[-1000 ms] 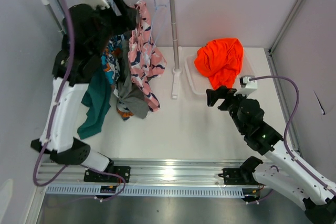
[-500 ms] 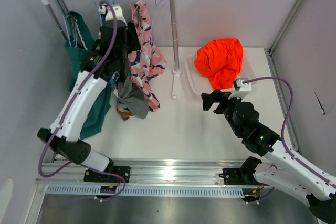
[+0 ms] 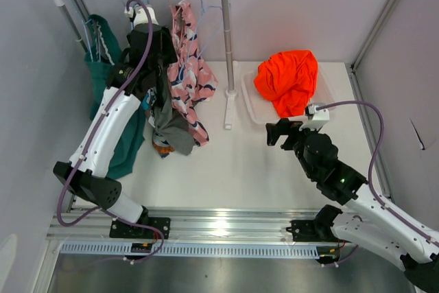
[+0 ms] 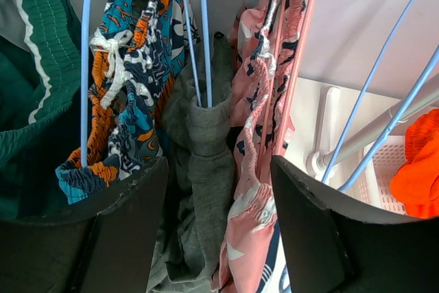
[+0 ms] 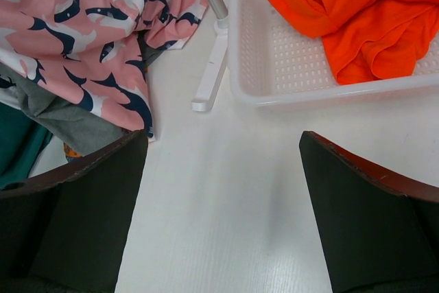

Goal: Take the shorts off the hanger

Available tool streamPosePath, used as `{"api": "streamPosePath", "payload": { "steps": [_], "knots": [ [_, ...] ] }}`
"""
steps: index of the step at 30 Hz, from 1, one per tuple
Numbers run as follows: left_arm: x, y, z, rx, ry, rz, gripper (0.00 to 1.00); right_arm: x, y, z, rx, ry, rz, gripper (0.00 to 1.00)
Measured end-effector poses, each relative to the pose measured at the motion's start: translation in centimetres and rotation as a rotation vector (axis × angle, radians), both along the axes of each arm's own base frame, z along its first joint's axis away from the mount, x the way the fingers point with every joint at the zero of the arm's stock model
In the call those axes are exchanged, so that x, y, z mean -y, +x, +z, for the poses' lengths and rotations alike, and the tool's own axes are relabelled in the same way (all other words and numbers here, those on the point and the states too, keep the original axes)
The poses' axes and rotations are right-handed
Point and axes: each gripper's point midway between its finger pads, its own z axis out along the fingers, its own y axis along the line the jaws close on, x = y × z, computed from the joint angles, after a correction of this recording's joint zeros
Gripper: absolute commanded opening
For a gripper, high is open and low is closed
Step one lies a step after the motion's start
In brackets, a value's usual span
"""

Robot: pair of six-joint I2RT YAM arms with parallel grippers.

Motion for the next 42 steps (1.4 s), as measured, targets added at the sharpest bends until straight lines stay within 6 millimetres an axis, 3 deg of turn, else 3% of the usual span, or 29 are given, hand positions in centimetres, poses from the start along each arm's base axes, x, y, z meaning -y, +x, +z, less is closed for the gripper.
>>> {"api": "streamPosePath", "payload": {
  "steps": [8, 17, 25, 34, 36, 39, 42],
  "knots": [
    [-1.6, 0.9, -0.1, 0.005, -0.003, 0.038, 0.66, -0.5, 0.5, -1.0, -0.022, -0.032, 0.001, 0.99],
    [-2.2, 5.6, -1.3, -0.018, 0.009, 0.071, 0.65, -0.7, 0.7, -1.3, -0.028, -0.041, 0.002, 0.99],
    [-2.2, 9.6, -1.2, -0.004, 0.009, 0.083, 0.65, -1.2, 1.2, -2.7, -0.048, -0.070, 0.003, 0.99],
    [-3.4, 11.1, -2.9, -0.034, 0.013, 0.105, 0.61, -0.9, 1.9, -2.7, -0.043, -0.076, -0.008, 0.99],
    [-3.4, 11.2, -3.1, -0.038, 0.013, 0.105, 0.55, -0.8, 2.0, -2.6, -0.041, -0.072, -0.010, 0.99],
    [-3.2, 11.5, -3.6, -0.046, 0.013, 0.102, 0.36, -0.6, 2.1, -2.8, -0.044, -0.071, -0.013, 0.99],
    [-3.1, 11.8, -4.4, -0.063, 0.016, 0.098, 0.09, -0.5, 2.2, -3.2, -0.051, -0.074, -0.014, 0.99]
  ]
}}
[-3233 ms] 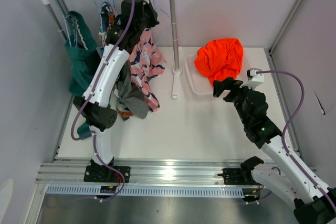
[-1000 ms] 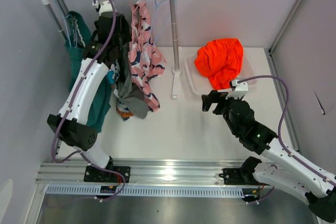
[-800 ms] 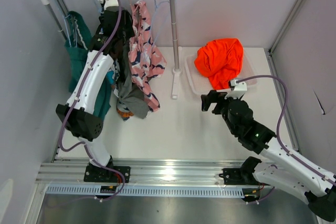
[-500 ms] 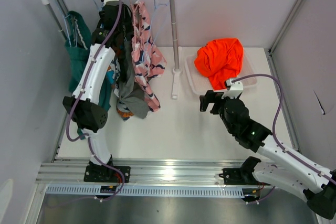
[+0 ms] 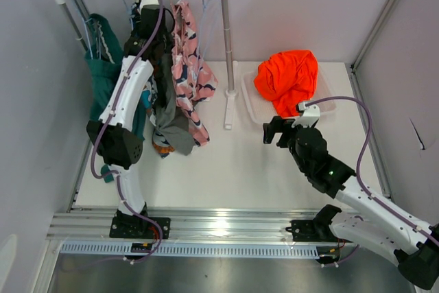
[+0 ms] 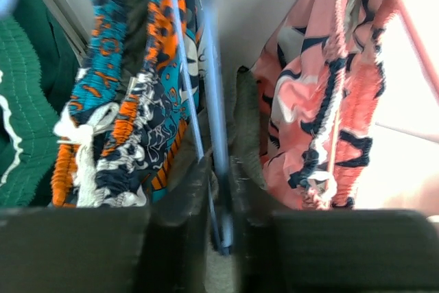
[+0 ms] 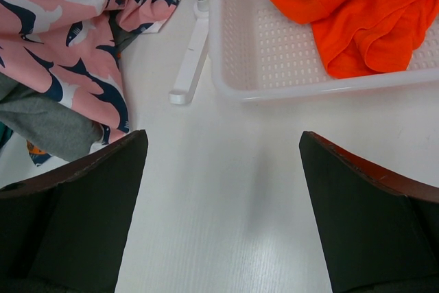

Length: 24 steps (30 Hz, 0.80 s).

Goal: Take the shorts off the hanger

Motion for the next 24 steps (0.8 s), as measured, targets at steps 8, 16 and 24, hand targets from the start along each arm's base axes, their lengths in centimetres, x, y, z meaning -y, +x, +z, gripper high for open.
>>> {"api": "streamPosePath", "payload": {
  "steps": [8, 16, 24],
  "knots": [
    [0.2, -0.1, -0.8, -0.026, -0.004, -0.011, 0.00, 0.8, 0.0, 0.6, 0.013, 0.020, -0.013, 0.99],
    [1.2, -5.0, -0.2, -0.131, -0.046, -0.096, 0.00, 1.2, -0.7, 1.9, 0.040, 0.066, -0.009, 0.99],
    [2.0, -11.2, 3.0, -0.153, -0.104, -0.185, 0.00, -1.5, -2.4, 4.4, 0.060, 0.084, 0.137, 0.99]
  ]
}}
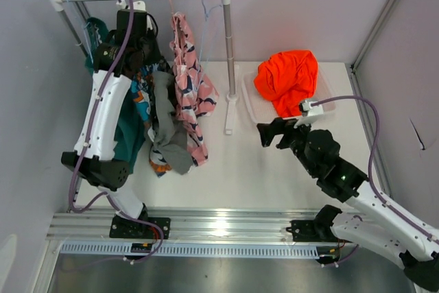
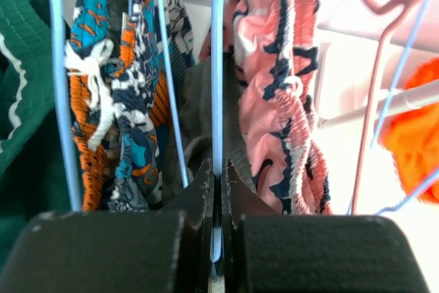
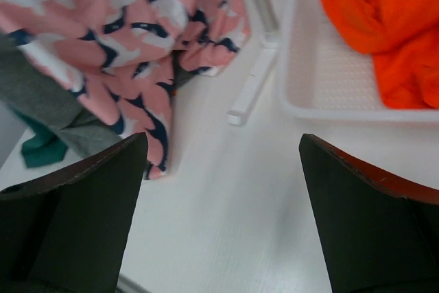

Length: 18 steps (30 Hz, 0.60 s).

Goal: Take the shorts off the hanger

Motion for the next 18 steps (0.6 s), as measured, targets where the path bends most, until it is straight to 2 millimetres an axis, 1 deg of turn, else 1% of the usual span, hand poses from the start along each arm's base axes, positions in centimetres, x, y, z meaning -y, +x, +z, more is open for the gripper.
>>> {"api": "streamPosePath", "payload": {
  "steps": [2, 5, 6, 9, 11, 14, 18],
  "knots": [
    [0.2, -1.3, 0.5, -0.006, -0.018, -0.019, 0.00, -2.9, -1.2, 1.6, 0.022, -0.008, 0.113, 0.99],
    [0.8, -2.8, 0.9, -0.026, -0.041, -0.051, 0.00, -8.4, -3.8, 4.3, 0.066, -0.052, 0.281, 1.00],
    [1.0, -3.1, 1.1, -0.029, -0.050, -0.059, 0.00, -9.9, -4.5, 5.1, 0.083, -0.061, 0.317, 1.00],
    [1.5, -3.7, 1.3, -0.038, -0.064, -0.084, 0.00, -15.4, -7.1, 7.3, 0.133, -0.107, 0.425, 0.99],
    [1.8, -4.0, 1.5, -0.044, -0.074, -0.099, 0.00, -18.3, -8.5, 8.4, 0.159, -0.119, 0.470, 0.99],
    [2.1, -4.4, 1.6, -0.050, -0.087, -0.112, 0.00, -21.1, -9.8, 8.8, 0.182, -0.133, 0.497, 0.99],
    [2.4, -5.0, 1.2, -0.063, -0.104, -0.124, 0.00, -24.3, -10.9, 7.7, 0.184, -0.157, 0.508, 0.99]
  ]
}}
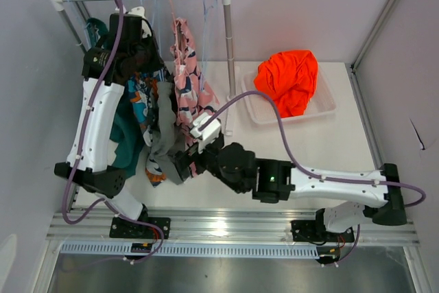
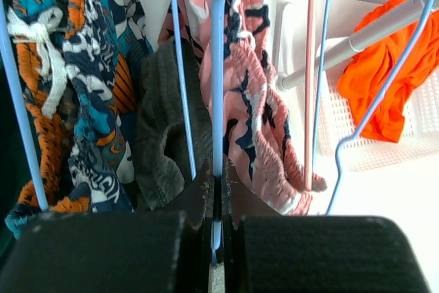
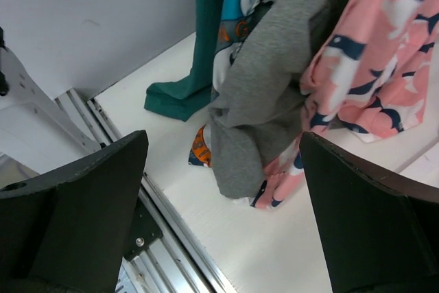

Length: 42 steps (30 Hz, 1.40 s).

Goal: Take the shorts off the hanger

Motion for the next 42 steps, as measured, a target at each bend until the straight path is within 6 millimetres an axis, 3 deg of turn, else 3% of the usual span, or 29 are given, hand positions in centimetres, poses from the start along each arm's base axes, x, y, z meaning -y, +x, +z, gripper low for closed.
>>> {"api": "streamPosePath", "payload": {
  "steps": [5, 11, 20, 22, 23, 24, 27, 28, 34, 38, 42],
  "knots": [
    [-0.1, -1.7, 0.1, -0.001, -0.021, -0.003, 0.00, -2.9, -0.1, -3.6, -0.011, -0.063, -0.021, 0.99],
    [-0.1, -3.9, 2.1, 0.051, -0.059, -0.015, 0.00, -4.7, 1.8, -7.2, -0.013, -0.113, -0.149, 0.99],
    [0.6, -6.3, 4.1, 0.101, -0.105, -0.049, 0.00, -7.0, 5.1, -9.7, 0.006, -0.091, -0.306, 0.98],
    [0.6, -6.6, 4.3, 0.107, -0.111, -0.049, 0.00, -7.4, 5.6, -9.9, 0.011, -0.078, -0.329, 0.87],
    [0.5, -6.8, 4.4, 0.110, -0.112, -0.049, 0.00, -7.7, 5.8, -10.0, 0.015, -0.072, -0.337, 0.76],
    [0.5, -6.9, 4.6, 0.114, -0.114, -0.049, 0.00, -7.9, 6.0, -10.1, 0.020, -0.071, -0.347, 0.44],
    [0.4, -7.4, 4.8, 0.118, -0.115, -0.050, 0.00, -8.3, 5.9, -10.2, 0.037, -0.066, -0.360, 0.06],
    [0.3, -7.5, 4.8, 0.115, -0.114, -0.050, 0.00, -8.3, 5.7, -10.2, 0.040, -0.067, -0.363, 0.01],
    [0.3, -7.7, 5.0, 0.117, -0.114, -0.051, 0.00, -8.3, 3.1, -10.3, 0.051, -0.079, -0.355, 0.00],
    [0.2, -7.8, 6.5, 0.150, -0.122, -0.051, 0.00, -6.8, -0.6, -10.6, 0.067, -0.107, -0.325, 0.00],
    [0.3, -7.4, 8.5, 0.208, -0.135, -0.051, 0.00, -5.1, -5.0, -9.4, 0.084, -0.104, -0.289, 0.00]
  ]
}}
